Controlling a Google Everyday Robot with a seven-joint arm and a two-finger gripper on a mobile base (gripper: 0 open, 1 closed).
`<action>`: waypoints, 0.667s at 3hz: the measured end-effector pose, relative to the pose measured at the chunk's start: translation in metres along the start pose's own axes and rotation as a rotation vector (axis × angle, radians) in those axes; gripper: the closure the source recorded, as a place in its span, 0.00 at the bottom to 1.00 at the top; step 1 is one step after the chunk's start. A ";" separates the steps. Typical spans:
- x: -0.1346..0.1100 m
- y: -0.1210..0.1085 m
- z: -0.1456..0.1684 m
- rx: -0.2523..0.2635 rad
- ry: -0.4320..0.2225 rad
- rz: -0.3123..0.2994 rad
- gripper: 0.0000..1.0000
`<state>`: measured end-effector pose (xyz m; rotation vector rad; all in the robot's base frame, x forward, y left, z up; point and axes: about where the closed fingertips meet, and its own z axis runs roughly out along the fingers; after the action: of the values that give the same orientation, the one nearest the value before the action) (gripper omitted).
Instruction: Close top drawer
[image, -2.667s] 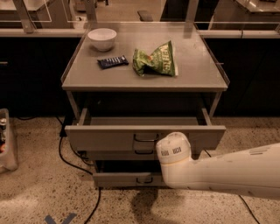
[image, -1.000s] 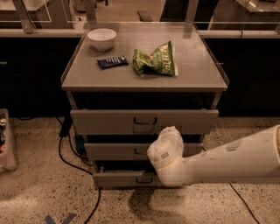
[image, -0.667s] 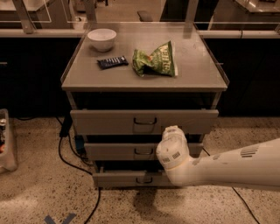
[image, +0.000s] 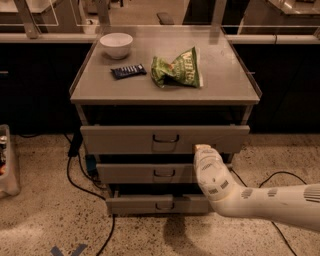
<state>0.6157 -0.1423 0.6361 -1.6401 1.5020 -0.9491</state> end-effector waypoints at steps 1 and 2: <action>0.010 0.002 0.001 0.045 -0.048 0.157 1.00; 0.023 0.007 0.003 0.069 -0.068 0.311 1.00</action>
Offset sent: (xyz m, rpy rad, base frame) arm -0.0010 -0.0423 -0.0130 0.4896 -0.0799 -0.1543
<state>0.6160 -0.1659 0.6293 -1.3272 1.6010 -0.7568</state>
